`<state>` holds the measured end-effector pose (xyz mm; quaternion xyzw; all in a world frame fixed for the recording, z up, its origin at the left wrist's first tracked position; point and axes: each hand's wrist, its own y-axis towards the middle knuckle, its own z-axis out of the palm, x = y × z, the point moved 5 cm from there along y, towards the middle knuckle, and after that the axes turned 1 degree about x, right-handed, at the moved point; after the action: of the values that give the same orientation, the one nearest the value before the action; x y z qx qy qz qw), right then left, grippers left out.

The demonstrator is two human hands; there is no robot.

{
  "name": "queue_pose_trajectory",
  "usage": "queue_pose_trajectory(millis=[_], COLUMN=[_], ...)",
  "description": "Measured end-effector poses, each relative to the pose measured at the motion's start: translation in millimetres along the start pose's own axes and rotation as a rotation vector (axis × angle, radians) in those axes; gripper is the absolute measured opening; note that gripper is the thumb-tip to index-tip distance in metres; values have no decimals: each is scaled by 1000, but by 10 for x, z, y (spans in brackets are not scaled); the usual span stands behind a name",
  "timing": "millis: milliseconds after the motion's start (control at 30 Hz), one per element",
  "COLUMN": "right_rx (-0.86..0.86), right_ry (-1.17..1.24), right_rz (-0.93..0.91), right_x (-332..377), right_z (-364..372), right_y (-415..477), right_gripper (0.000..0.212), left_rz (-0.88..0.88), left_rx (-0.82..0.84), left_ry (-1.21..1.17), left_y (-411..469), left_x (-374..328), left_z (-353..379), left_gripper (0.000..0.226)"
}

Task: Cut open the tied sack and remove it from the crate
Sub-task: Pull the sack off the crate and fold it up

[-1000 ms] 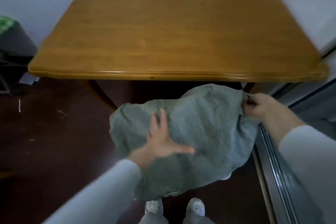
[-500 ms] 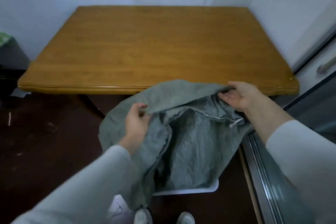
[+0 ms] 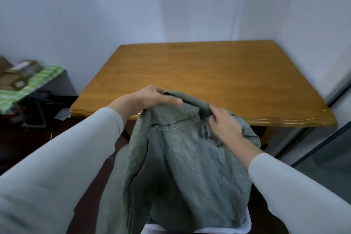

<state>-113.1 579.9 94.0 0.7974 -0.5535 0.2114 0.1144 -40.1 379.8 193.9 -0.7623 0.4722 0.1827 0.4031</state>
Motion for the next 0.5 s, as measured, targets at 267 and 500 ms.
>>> queue_pose_trajectory(millis=[267, 500], right_rx=[375, 133], right_ry=[108, 120], right_rz=[-264, -231], right_x=[462, 580], right_z=[-100, 53], right_y=[-93, -45], right_gripper=[63, 10], left_rz=[148, 130], left_rx=[-112, -167], left_ry=[224, 94], left_y=[-13, -105], left_x=[357, 438], left_z=[48, -53], left_gripper=[33, 68])
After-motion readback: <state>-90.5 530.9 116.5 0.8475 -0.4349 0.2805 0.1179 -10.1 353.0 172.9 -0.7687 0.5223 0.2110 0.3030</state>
